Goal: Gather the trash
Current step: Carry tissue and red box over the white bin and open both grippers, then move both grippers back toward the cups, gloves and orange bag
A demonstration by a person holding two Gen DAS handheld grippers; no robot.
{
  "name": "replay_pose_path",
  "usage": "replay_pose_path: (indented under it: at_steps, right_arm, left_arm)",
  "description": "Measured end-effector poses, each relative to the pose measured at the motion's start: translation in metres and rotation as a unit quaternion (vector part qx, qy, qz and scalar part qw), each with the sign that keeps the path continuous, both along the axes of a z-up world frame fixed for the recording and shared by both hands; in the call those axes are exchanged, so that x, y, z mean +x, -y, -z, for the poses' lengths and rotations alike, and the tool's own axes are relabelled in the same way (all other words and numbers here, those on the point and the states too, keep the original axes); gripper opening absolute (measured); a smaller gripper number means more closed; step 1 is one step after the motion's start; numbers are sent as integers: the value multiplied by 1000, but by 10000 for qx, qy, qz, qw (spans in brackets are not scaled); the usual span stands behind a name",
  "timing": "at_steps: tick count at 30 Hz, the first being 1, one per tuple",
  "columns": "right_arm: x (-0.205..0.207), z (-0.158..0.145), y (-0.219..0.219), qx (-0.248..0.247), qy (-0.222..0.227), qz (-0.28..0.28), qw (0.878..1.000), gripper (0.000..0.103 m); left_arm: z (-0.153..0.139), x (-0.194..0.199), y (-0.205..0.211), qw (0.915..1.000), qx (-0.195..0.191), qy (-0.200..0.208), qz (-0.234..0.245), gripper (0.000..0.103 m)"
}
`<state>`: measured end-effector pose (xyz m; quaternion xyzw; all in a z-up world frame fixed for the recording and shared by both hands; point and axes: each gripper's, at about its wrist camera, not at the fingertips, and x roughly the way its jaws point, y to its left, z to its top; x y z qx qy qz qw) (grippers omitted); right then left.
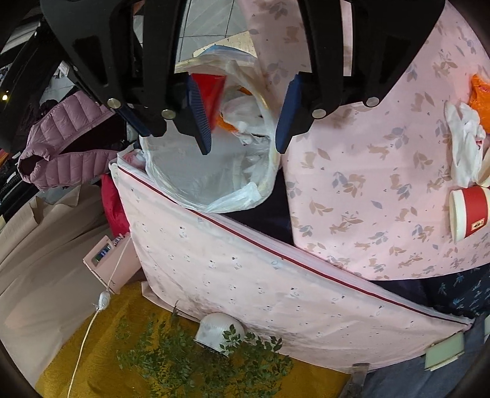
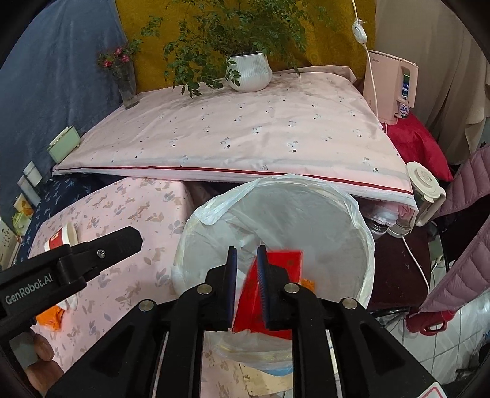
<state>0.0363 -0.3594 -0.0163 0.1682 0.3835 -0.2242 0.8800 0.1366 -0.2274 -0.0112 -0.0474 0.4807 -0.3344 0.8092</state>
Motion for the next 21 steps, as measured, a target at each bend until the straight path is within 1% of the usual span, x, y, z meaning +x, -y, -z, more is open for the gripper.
replay_pose_path:
  at_steps: [2, 3, 4, 5, 13, 21]
  right_arm:
    - [2, -2, -5, -36, 25, -52, 10000, 30]
    - [3, -4, -9, -62, 37, -86, 9999, 32]
    - [5, -6, -12, -102, 46, -112, 9999, 37]
    - [6, -7, -15, -134, 55, -122, 9998, 40]
    - [16, -16, -48, -89, 166, -403, 9990, 40]
    - [32, -20, -96, -139, 123, -818, 9965, 40]
  left_arm:
    - [0, 2, -11, 9998, 95, 85, -177, 42]
    - [0, 4, -16, 9995, 138, 128, -257, 42]
    - [0, 5, -23, 9990, 189, 169, -360, 42]
    - [0, 6, -29, 9987, 220, 198, -422, 42]
    - [-4, 14, -78, 9931, 486, 449, -968, 42]
    - [-2, 22, -122, 9887, 549, 421, -1328, 42]
